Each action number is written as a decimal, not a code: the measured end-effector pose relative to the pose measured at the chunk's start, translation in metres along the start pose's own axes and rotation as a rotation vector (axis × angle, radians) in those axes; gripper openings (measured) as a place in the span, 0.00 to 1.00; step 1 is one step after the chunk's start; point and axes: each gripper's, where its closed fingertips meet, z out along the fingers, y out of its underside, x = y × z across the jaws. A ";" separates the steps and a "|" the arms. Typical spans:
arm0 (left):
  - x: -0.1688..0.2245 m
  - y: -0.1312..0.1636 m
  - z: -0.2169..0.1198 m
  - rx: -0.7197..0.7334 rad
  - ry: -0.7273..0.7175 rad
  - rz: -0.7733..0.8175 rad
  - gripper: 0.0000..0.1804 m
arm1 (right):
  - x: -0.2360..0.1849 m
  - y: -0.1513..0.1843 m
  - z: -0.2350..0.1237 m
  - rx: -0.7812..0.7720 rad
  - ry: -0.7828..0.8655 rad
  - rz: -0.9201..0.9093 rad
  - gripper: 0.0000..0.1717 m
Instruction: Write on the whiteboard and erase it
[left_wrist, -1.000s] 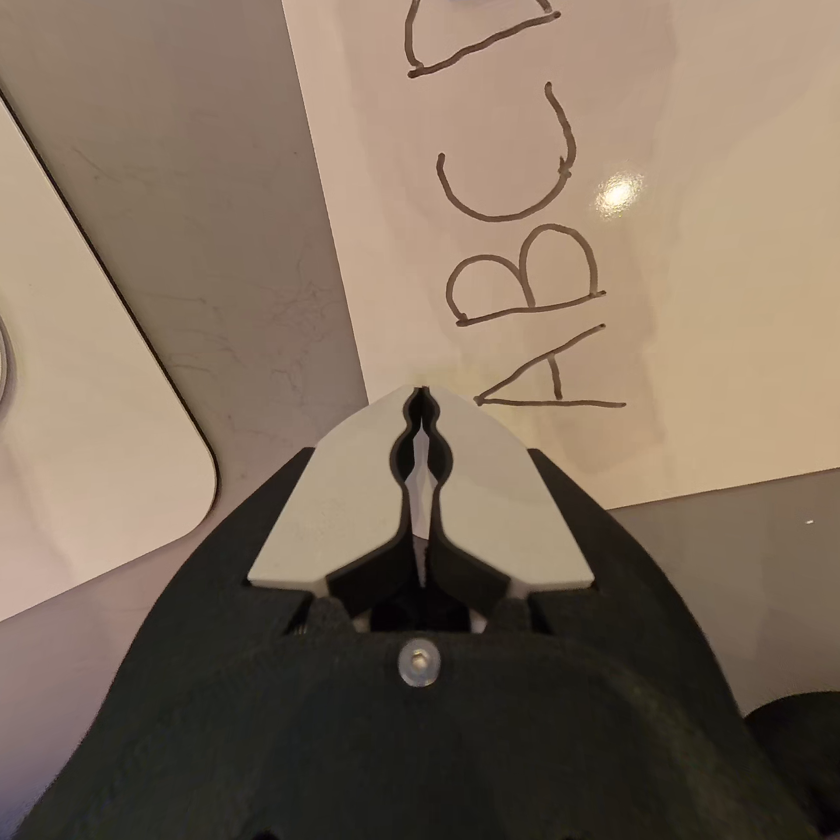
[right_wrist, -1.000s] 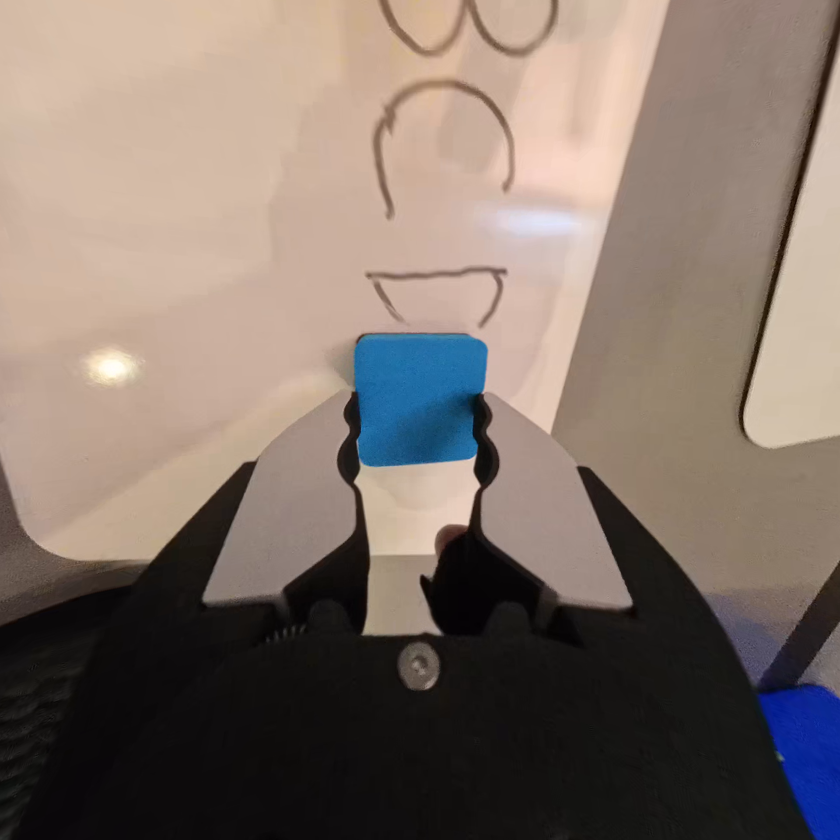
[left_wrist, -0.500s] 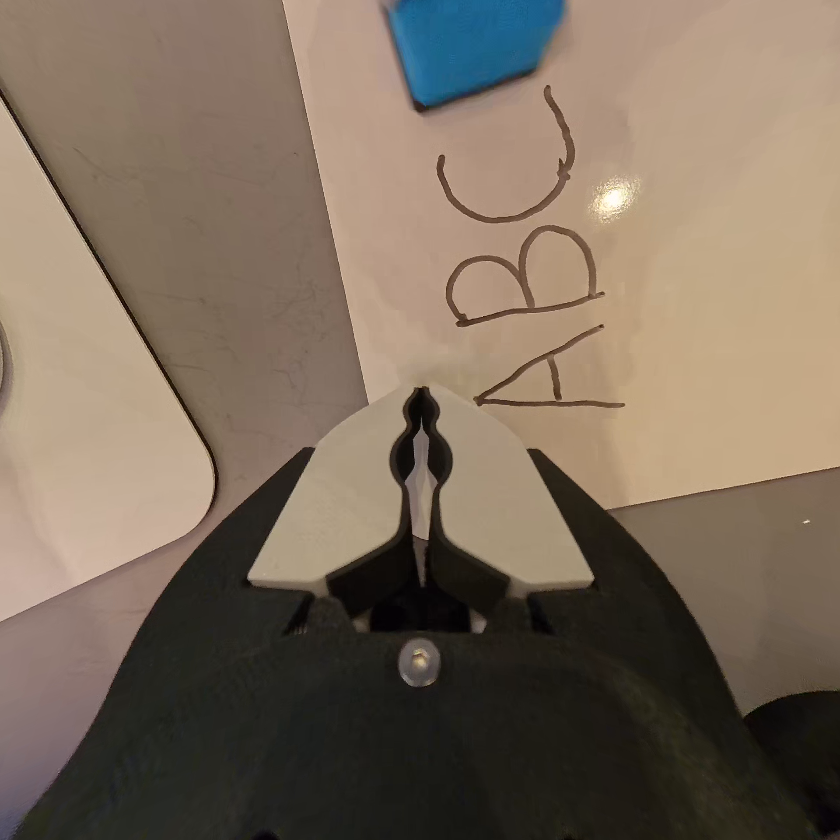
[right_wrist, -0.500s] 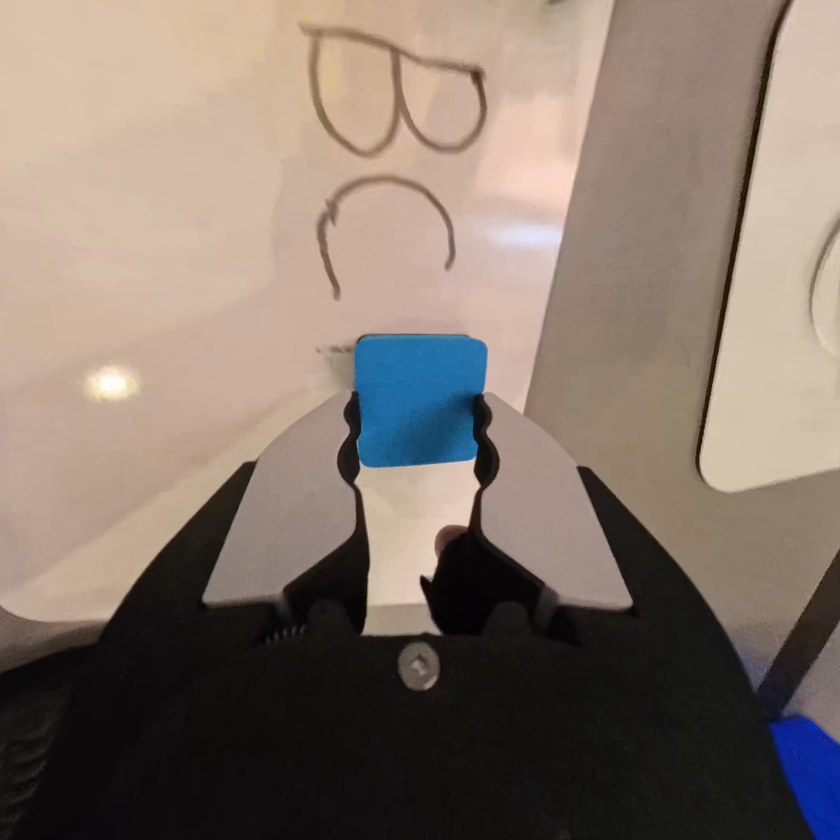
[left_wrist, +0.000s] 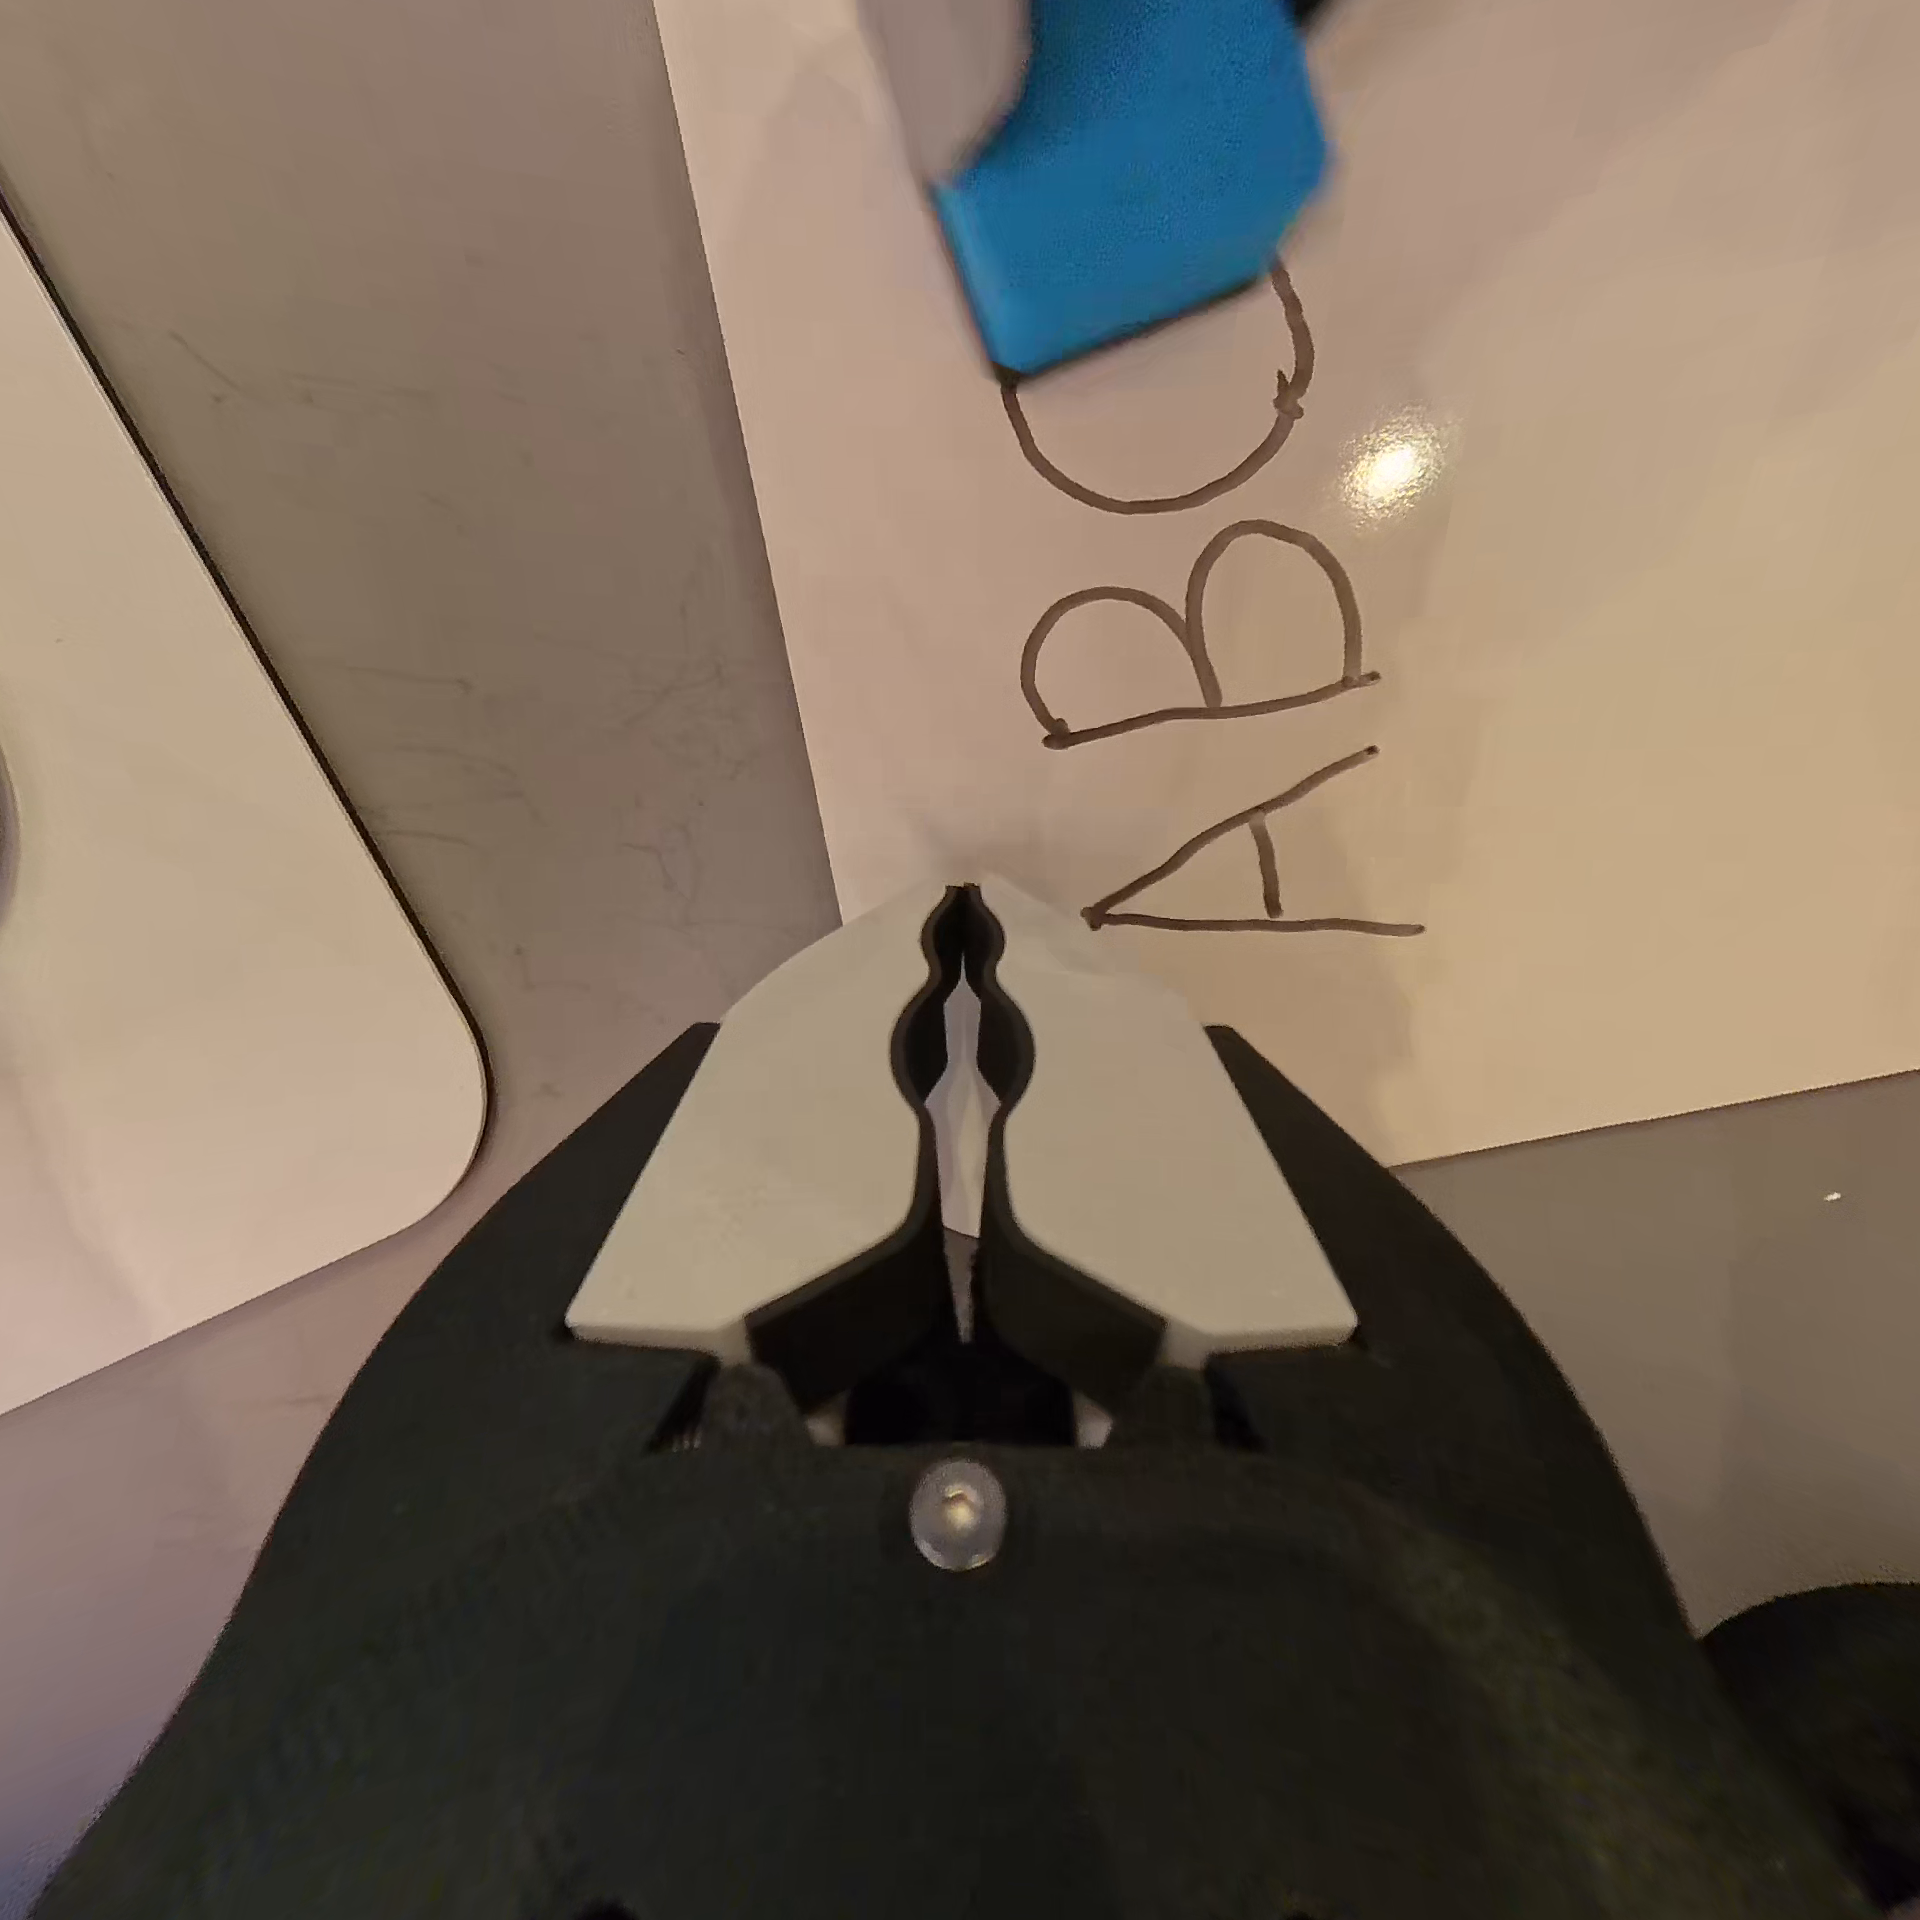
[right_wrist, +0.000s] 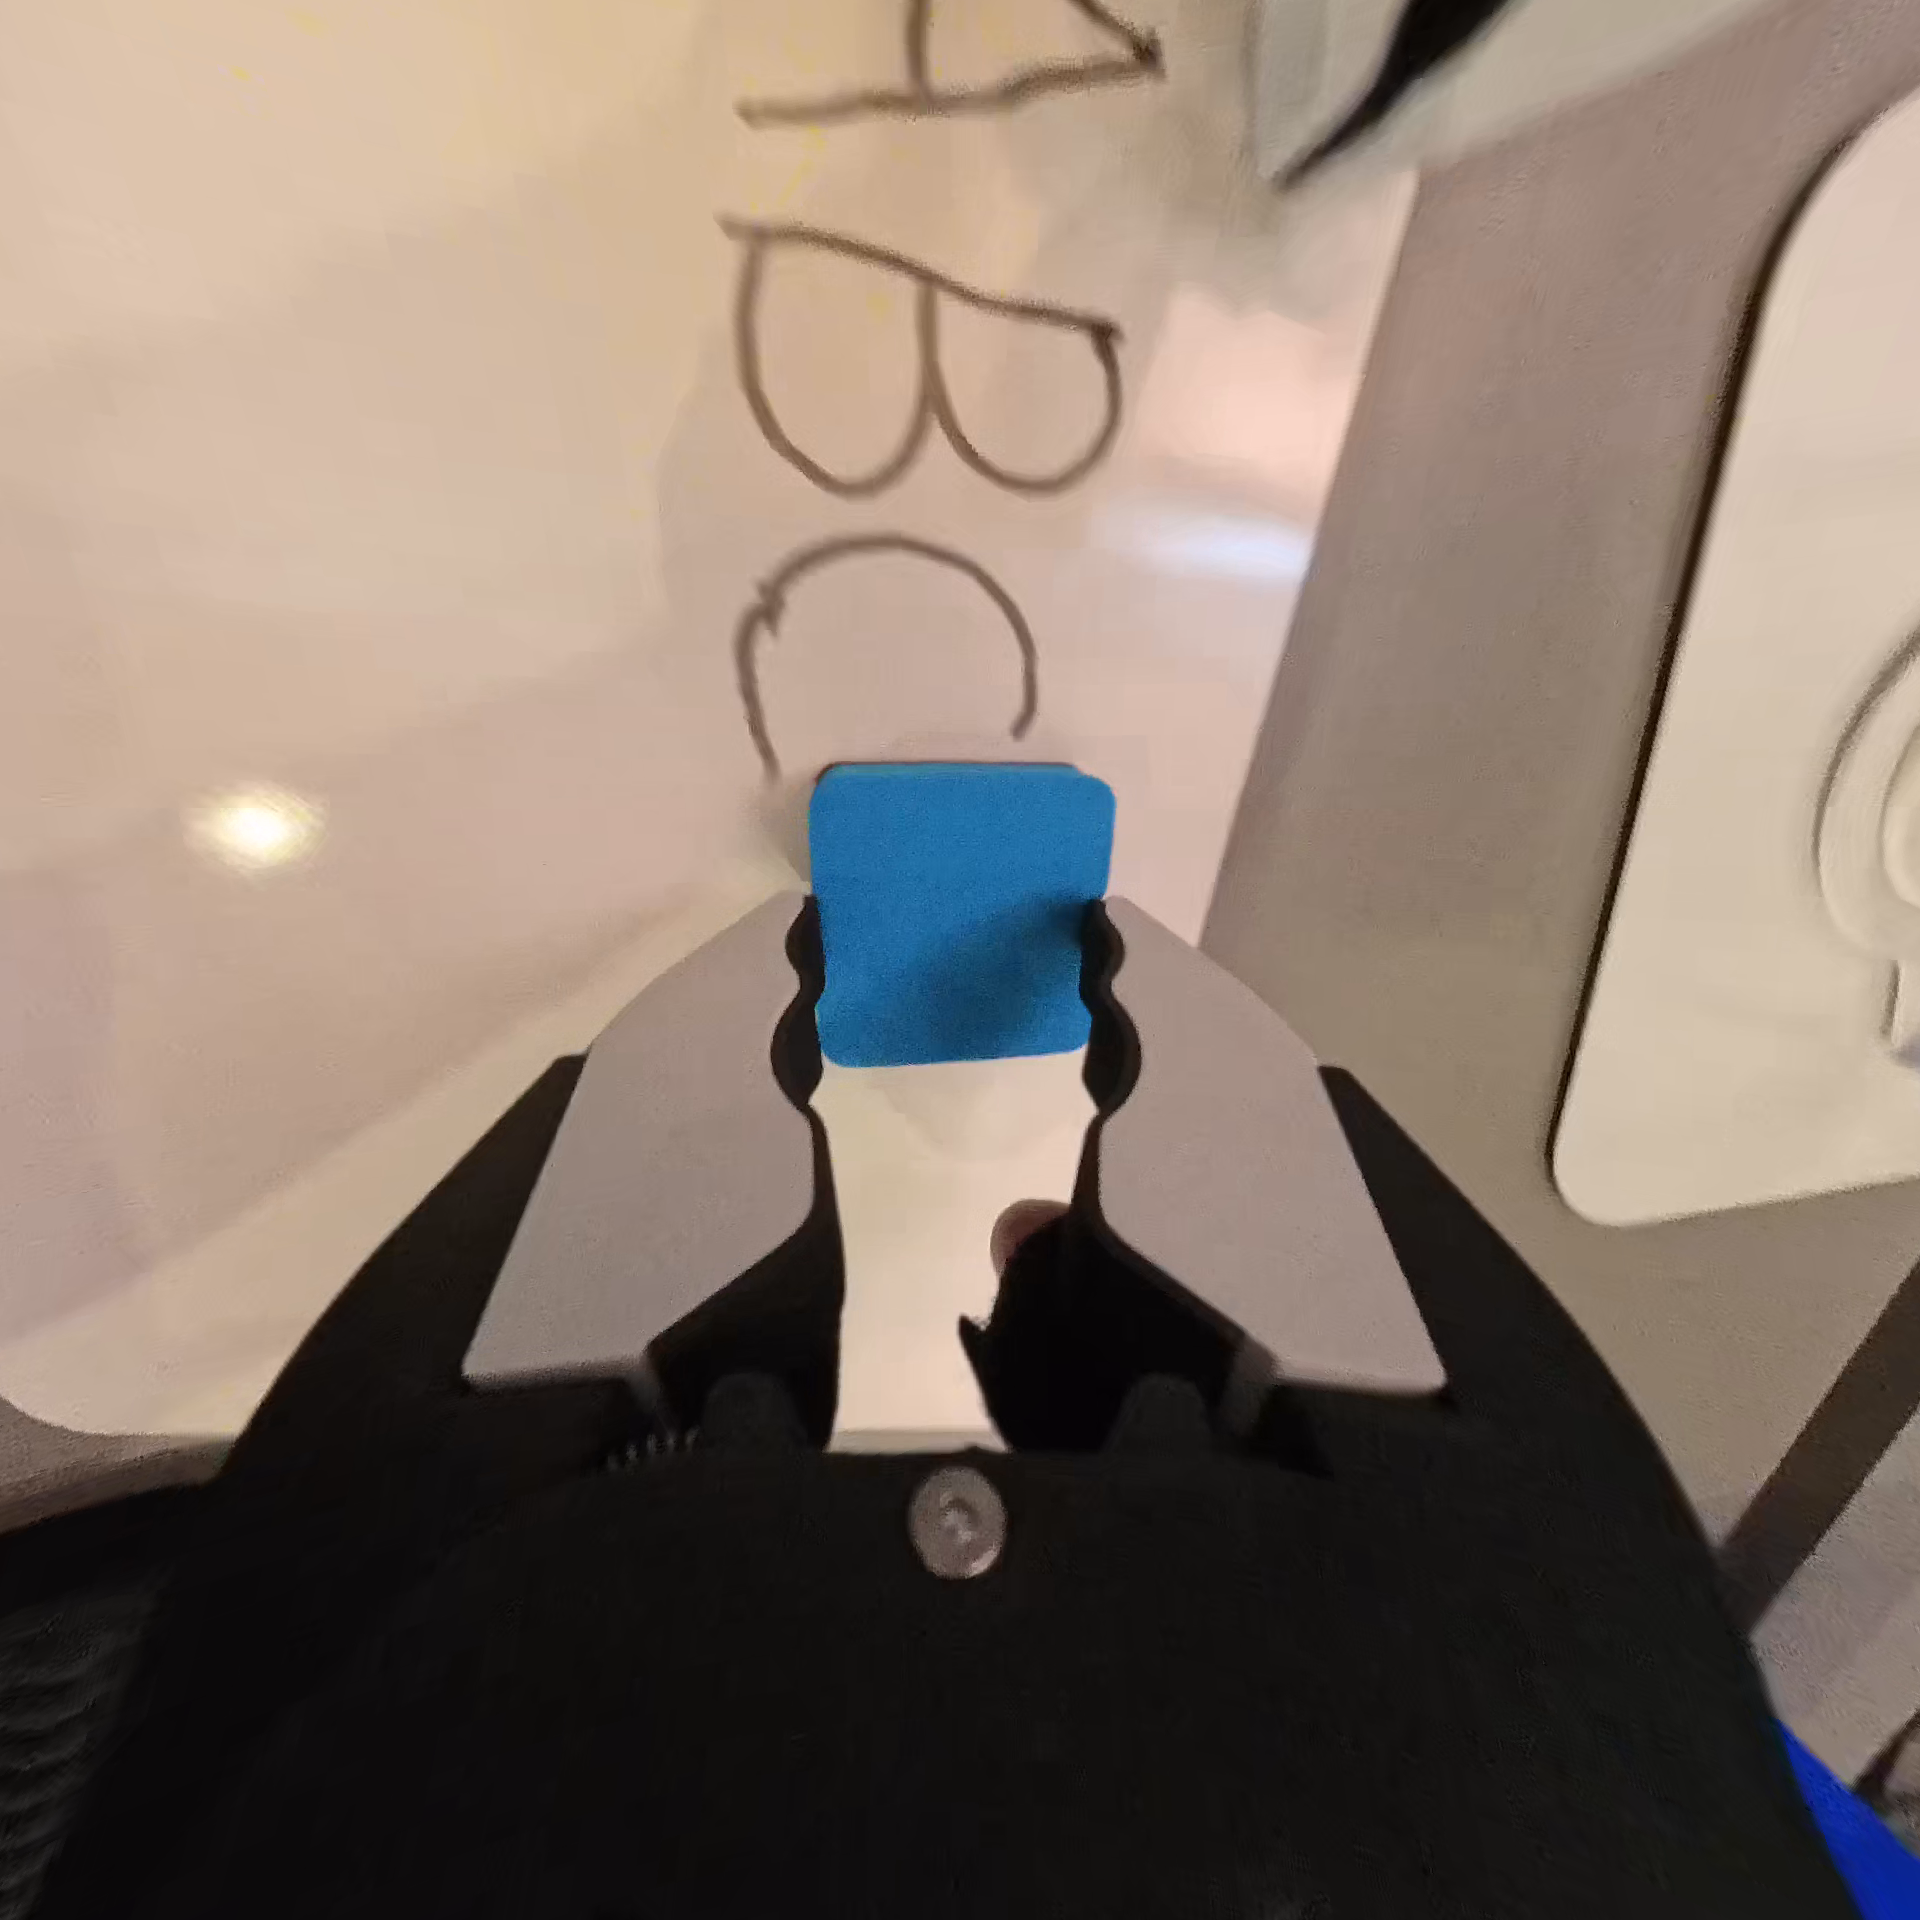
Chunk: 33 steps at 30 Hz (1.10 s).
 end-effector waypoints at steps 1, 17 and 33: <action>0.000 0.000 0.000 0.001 -0.001 0.000 0.00 | -0.010 -0.011 0.001 0.024 -0.018 -0.041 0.29; 0.000 0.000 0.000 -0.003 -0.007 0.000 0.00 | -0.011 -0.047 0.009 0.024 -0.019 -0.097 0.29; 0.000 0.000 0.000 0.013 0.004 -0.007 0.00 | -0.023 -0.050 0.008 0.011 -0.040 -0.138 0.29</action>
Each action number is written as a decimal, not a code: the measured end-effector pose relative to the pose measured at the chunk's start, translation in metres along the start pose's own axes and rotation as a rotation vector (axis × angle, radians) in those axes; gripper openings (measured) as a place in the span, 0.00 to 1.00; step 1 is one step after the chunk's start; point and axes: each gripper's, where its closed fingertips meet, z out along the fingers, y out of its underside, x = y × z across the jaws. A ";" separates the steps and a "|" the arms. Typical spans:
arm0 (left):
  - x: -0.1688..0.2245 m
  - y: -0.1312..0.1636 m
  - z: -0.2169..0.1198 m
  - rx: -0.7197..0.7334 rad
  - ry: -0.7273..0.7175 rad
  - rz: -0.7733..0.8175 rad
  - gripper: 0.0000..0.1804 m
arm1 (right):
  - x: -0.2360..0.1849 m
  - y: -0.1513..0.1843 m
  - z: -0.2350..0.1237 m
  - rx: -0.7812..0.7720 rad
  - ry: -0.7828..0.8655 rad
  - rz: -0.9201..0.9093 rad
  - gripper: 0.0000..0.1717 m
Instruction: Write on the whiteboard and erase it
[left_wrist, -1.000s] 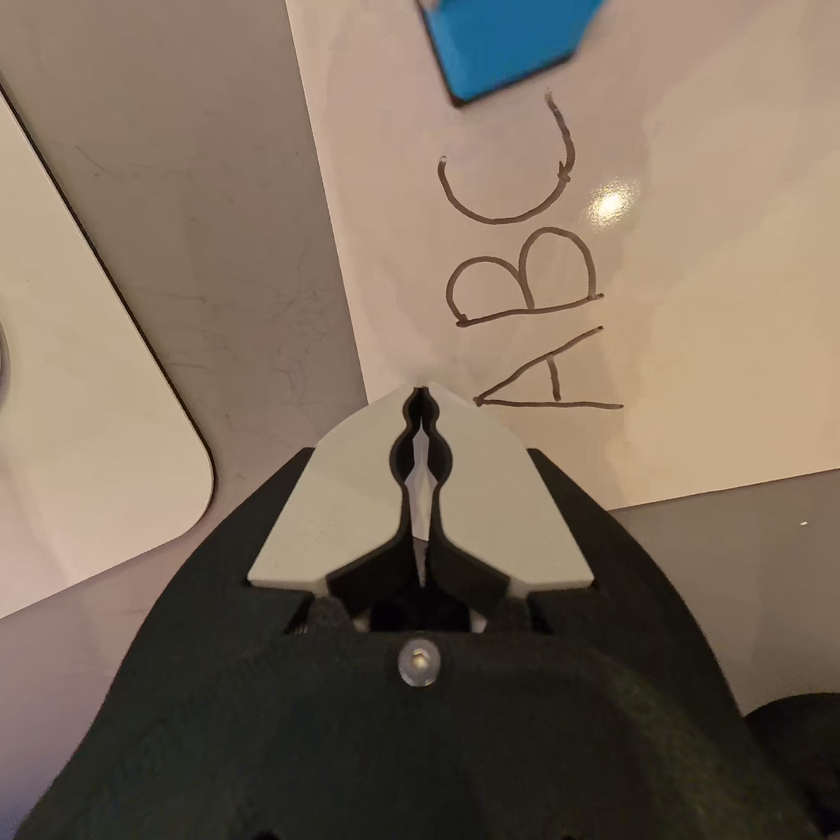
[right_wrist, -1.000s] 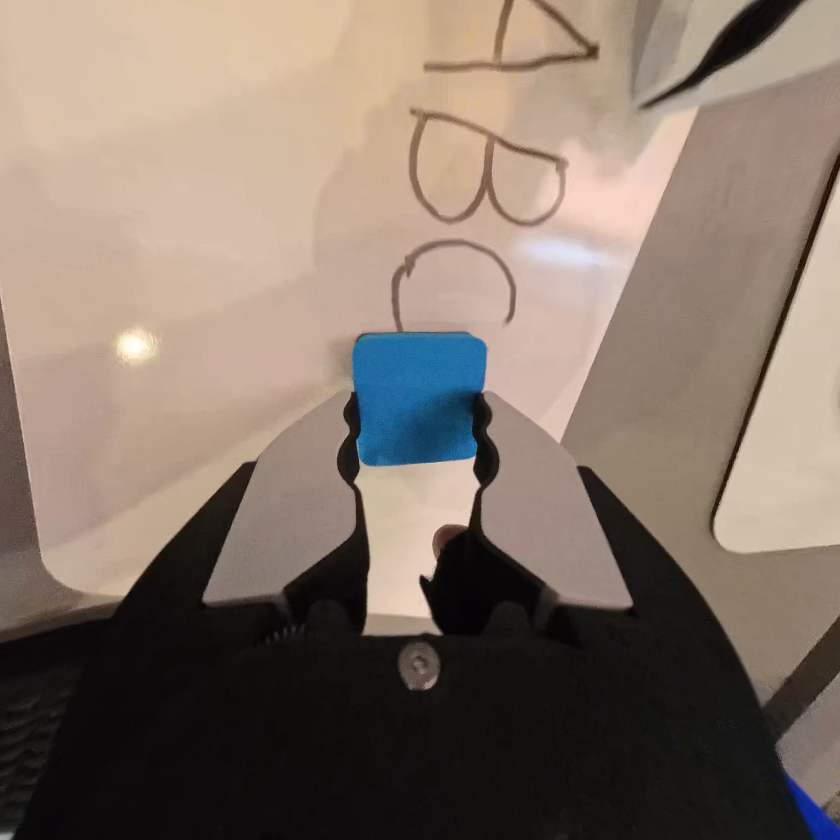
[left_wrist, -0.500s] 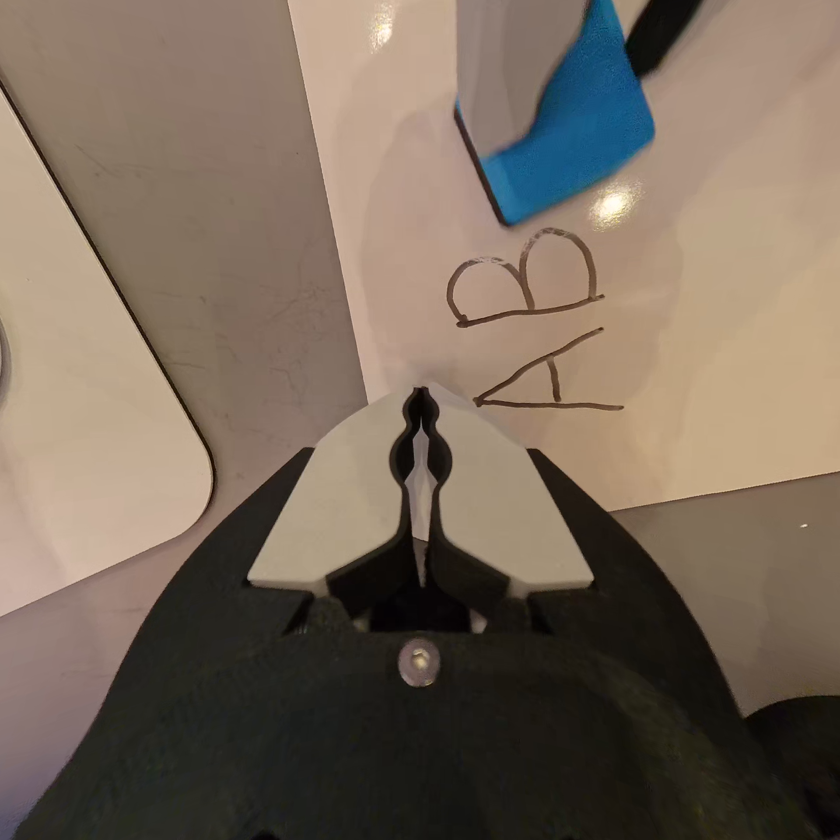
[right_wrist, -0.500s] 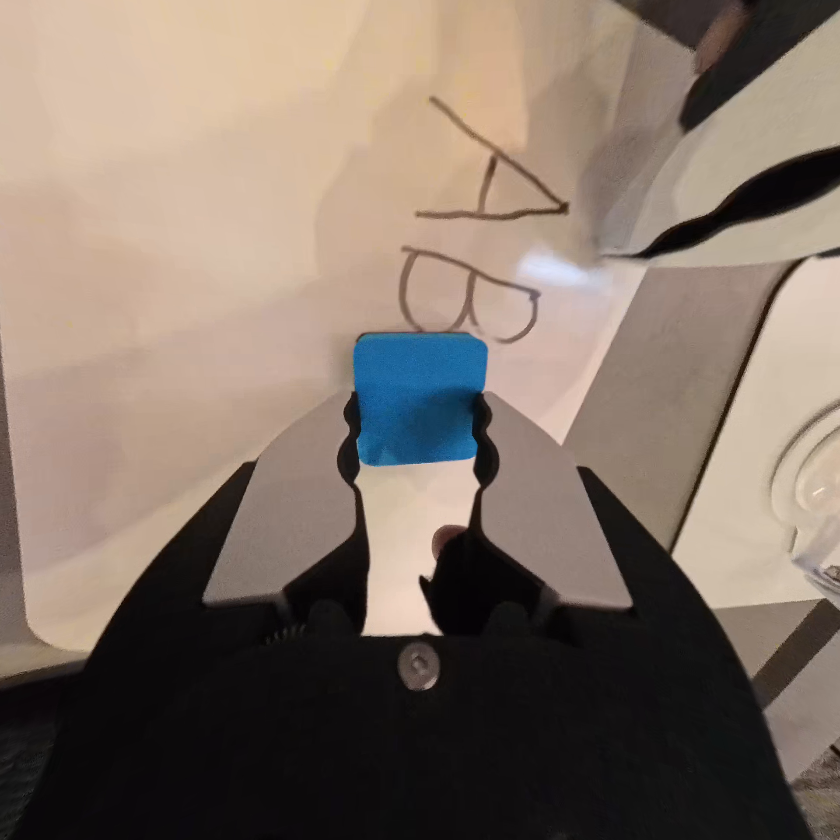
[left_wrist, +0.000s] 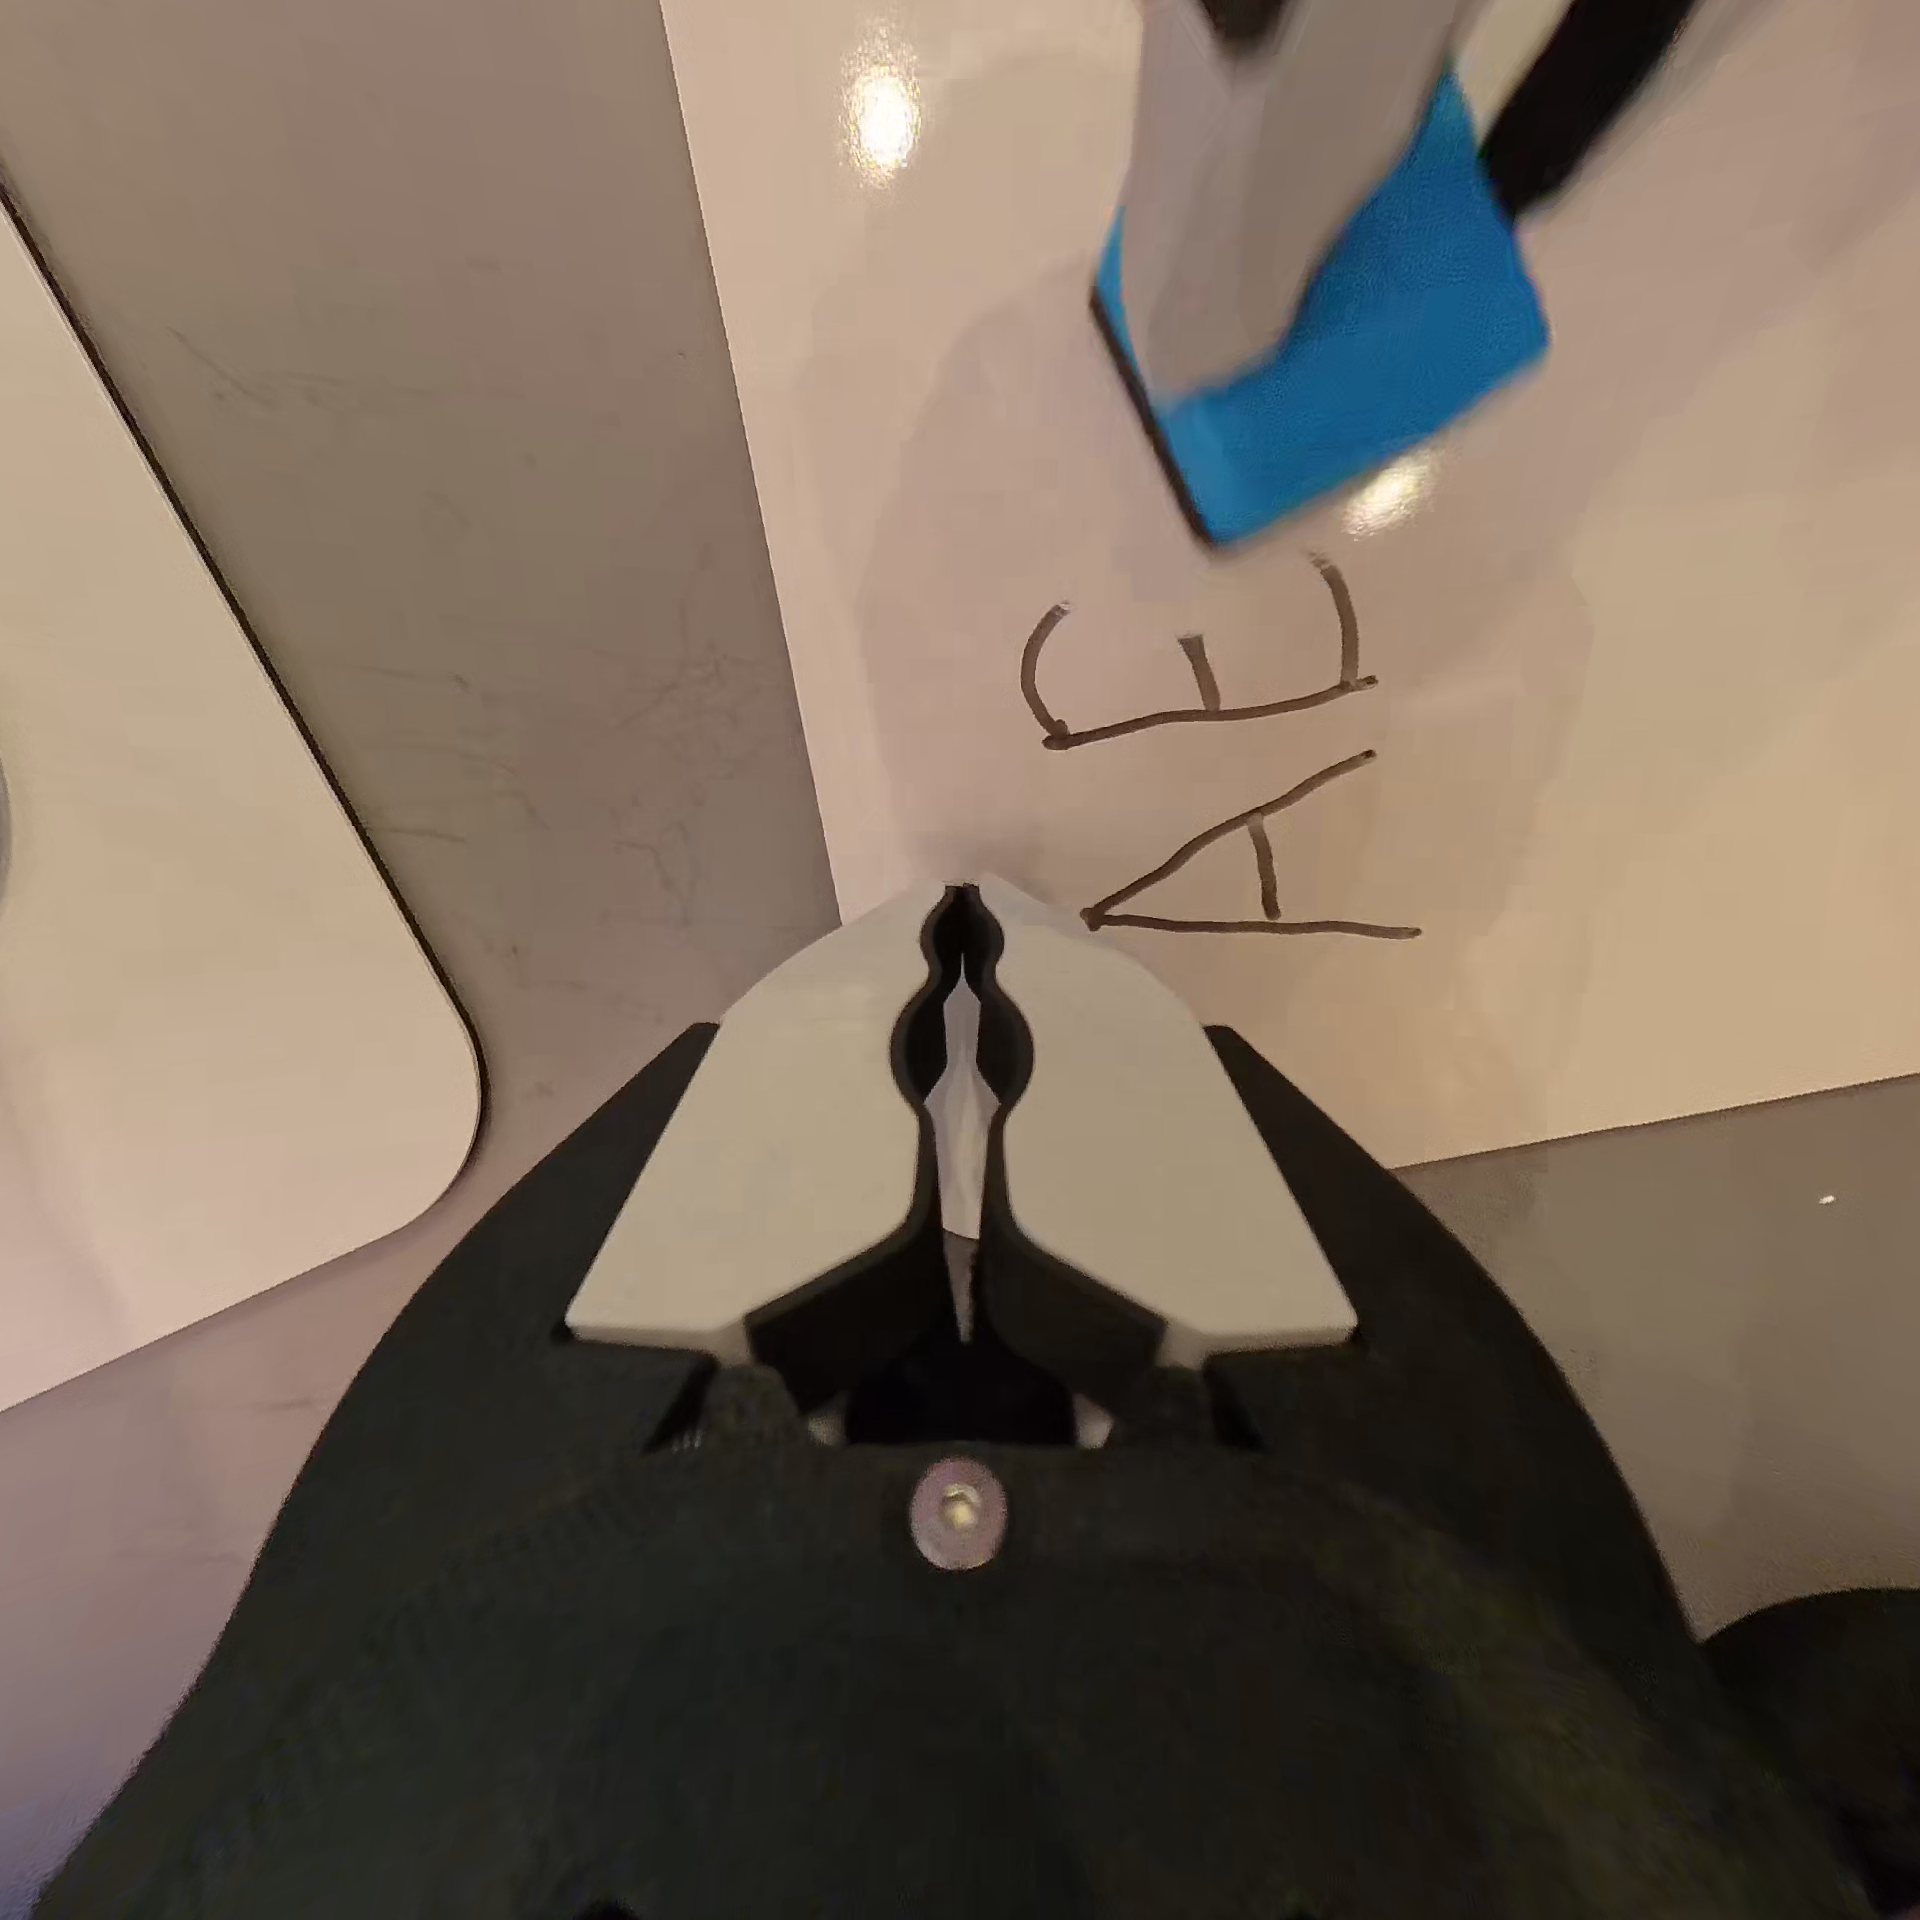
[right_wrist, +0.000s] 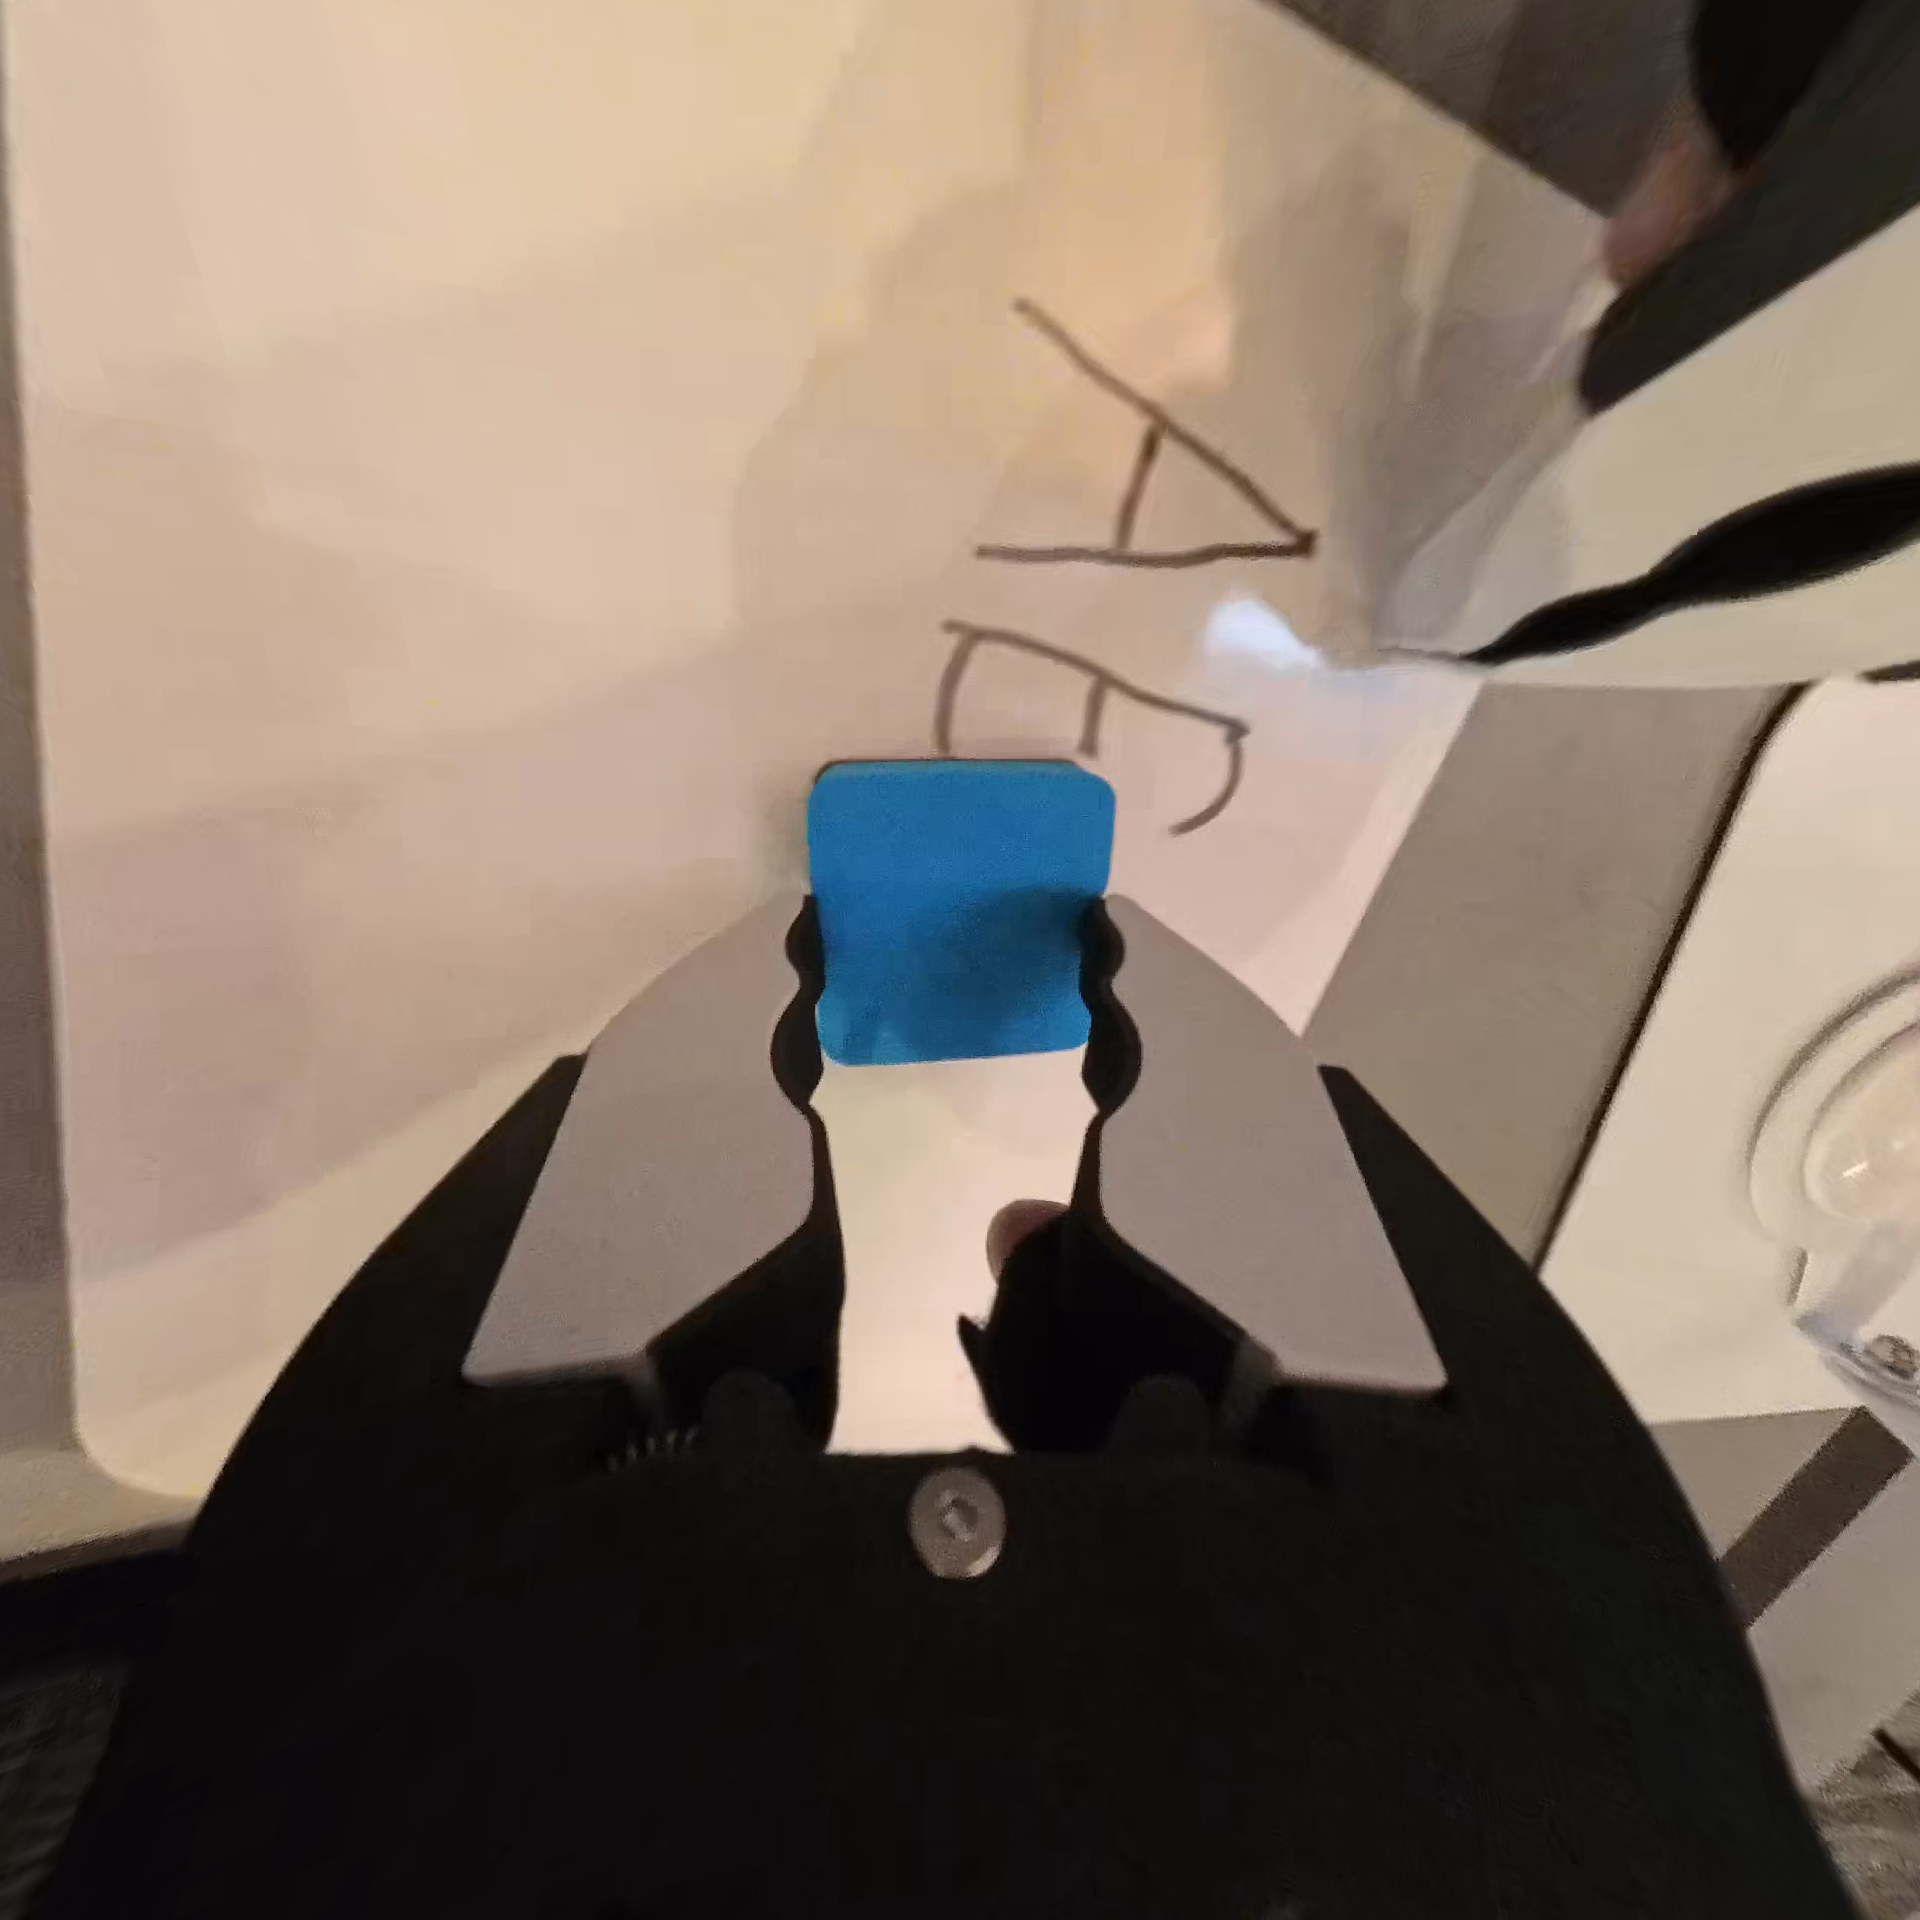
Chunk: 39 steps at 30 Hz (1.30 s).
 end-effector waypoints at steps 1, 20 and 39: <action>0.000 0.000 0.000 0.000 0.000 0.000 0.00 | -0.008 0.013 -0.004 -0.019 -0.023 0.010 0.29; 0.000 -0.001 0.000 0.022 0.026 -0.014 0.00 | 0.035 0.002 0.005 0.014 0.036 0.085 0.29; 0.001 -0.001 0.000 0.027 0.028 -0.014 0.00 | 0.014 -0.018 0.006 -0.019 -0.030 -0.036 0.29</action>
